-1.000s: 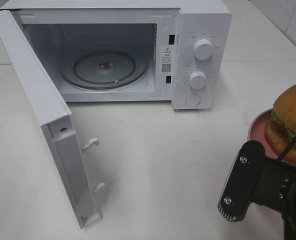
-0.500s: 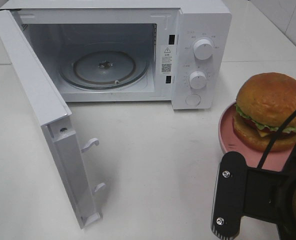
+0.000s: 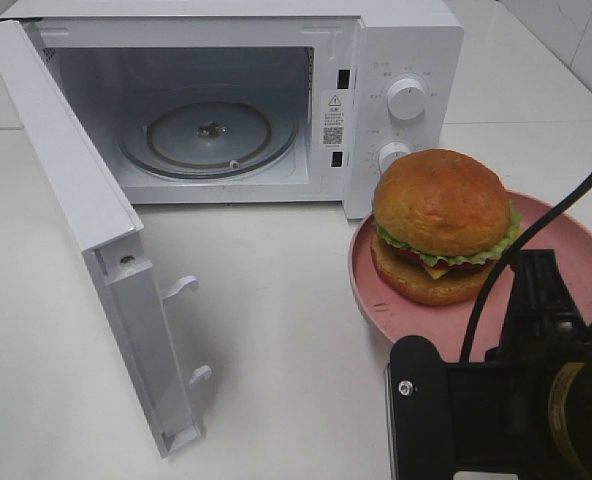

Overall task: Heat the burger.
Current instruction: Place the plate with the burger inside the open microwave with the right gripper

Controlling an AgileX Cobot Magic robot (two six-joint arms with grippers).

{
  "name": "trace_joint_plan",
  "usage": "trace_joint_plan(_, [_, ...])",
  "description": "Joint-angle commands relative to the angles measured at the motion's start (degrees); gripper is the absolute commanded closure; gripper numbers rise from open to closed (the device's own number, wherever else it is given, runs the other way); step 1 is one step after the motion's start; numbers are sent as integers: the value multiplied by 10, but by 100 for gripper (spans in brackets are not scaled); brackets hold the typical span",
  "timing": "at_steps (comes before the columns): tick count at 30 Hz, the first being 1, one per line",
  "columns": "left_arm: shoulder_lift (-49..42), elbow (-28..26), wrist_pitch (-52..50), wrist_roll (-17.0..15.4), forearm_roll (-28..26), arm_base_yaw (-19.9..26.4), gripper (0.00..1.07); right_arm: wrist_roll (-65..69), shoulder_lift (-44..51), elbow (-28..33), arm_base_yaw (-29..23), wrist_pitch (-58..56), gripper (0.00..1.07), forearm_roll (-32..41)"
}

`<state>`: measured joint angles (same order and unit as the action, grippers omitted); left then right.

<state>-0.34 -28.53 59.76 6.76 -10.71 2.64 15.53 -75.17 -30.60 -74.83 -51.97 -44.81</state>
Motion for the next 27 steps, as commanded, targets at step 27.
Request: trace_joint_plan(27, [-12, 1, -3, -2, -1, -3, 3, -181, 5, 2, 89, 144, 104, -73])
